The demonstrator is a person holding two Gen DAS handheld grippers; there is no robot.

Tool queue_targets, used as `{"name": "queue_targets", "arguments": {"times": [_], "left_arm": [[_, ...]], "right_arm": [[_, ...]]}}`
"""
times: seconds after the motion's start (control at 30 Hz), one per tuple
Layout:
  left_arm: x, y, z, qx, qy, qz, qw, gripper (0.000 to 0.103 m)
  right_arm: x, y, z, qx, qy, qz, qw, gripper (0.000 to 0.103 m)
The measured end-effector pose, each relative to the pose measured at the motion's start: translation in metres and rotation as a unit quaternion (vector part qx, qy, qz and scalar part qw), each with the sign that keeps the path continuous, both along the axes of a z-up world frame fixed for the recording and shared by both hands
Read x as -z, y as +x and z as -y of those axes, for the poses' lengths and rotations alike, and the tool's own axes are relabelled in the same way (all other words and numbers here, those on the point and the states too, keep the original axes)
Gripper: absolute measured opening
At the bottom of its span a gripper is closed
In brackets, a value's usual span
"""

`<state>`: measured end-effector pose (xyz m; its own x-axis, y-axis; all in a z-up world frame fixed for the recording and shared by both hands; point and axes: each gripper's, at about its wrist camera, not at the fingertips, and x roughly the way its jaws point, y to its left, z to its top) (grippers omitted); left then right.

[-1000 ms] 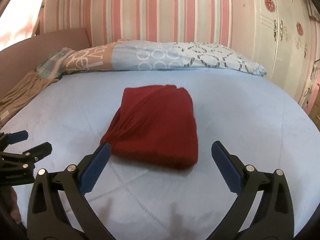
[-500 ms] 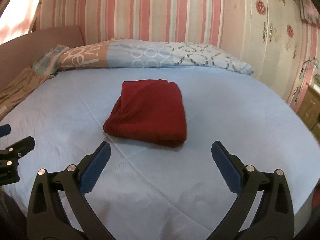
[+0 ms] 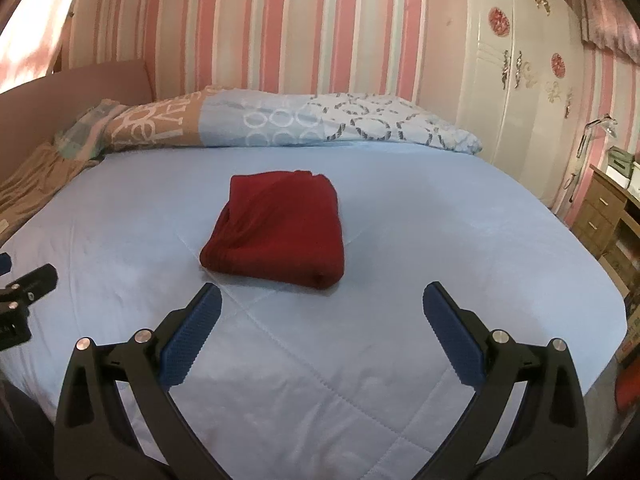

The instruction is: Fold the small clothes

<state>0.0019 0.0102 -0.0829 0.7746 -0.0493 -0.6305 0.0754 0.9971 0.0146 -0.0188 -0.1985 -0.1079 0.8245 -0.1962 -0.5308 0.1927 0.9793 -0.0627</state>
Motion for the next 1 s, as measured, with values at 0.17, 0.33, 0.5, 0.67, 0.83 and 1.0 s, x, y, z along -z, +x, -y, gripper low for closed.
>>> {"name": "queue_targets", "arguments": {"times": [0.17,0.33,0.5,0.67,0.83,1.0], "left_arm": [[-0.010,-0.001,-0.005,-0.007,-0.005,0.009,0.9999,0.101],[-0.016,0.000,-0.004,-0.005,0.001,0.016,0.9999,0.101],[-0.019,0.002,-0.001,-0.003,-0.001,0.022,0.9997,0.101],[-0.026,0.001,0.002,0.006,-0.002,0.032,0.9995,0.101],[-0.029,0.000,0.006,0.009,0.002,0.040,0.9992,0.101],[-0.032,0.001,0.004,0.010,-0.007,0.042,0.9990,0.101]], "right_arm": [[-0.011,-0.002,0.002,0.005,0.006,0.010,1.000,0.100],[-0.022,-0.003,0.007,0.007,0.015,0.018,1.000,0.100],[-0.034,-0.007,0.012,0.010,0.018,0.026,0.999,0.100],[-0.037,-0.007,0.013,0.009,0.022,0.030,0.999,0.100],[-0.037,-0.007,0.011,0.007,0.023,0.032,0.999,0.100],[-0.039,-0.006,0.006,0.005,0.017,0.035,0.999,0.100]]}}
